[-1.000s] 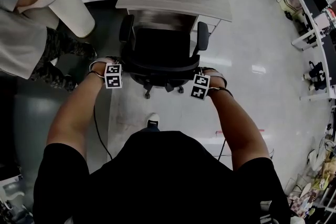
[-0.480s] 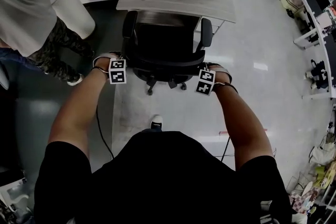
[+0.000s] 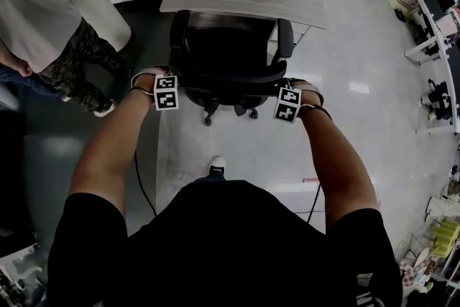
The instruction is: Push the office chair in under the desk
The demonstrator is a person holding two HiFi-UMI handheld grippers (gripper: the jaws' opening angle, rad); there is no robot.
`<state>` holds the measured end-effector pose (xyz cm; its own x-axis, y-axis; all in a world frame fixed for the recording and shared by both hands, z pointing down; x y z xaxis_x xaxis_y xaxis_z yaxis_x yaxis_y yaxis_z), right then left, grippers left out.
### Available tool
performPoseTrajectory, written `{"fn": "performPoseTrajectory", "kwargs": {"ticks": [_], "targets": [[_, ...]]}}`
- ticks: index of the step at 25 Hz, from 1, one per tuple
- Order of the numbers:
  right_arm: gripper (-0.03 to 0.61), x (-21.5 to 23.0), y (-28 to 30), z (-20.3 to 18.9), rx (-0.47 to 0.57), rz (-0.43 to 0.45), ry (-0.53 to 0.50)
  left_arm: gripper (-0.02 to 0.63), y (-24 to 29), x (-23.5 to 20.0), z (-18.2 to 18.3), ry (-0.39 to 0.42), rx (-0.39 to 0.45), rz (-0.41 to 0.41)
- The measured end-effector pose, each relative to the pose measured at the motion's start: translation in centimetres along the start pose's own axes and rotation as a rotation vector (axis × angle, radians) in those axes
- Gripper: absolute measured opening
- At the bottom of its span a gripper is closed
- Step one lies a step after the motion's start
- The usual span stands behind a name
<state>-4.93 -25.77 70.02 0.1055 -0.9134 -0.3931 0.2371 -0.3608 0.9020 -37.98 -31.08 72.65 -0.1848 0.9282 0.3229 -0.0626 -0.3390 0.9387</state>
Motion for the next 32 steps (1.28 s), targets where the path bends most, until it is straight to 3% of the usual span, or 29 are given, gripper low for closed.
{"fn": "performPoseTrajectory", "kwargs": {"ticks": [21, 32], "targets": [[0.091, -0.2, -0.1, 0.2, -0.005, 0.009, -0.003, 0.101, 0.0, 0.1, -0.1, 0.016, 0.019, -0.014], [0.180, -0.1, -2.8, -0.1, -0.007, 0.076, 0.104, 0.146, -2.1, 0.3, -1.2, -0.015, 0.026, -0.070]]}}
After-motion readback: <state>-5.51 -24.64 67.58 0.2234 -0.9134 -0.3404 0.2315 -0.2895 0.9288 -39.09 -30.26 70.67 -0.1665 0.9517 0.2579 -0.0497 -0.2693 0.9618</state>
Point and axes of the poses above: the fingertips, and each gripper's own axes: y forward along the fingers, x to its right, z out of its top, the point moved 2 cm from there along -y, backward along the fingers, and after that the axes turned 14 degrees about -x, right-handed, at the moved point
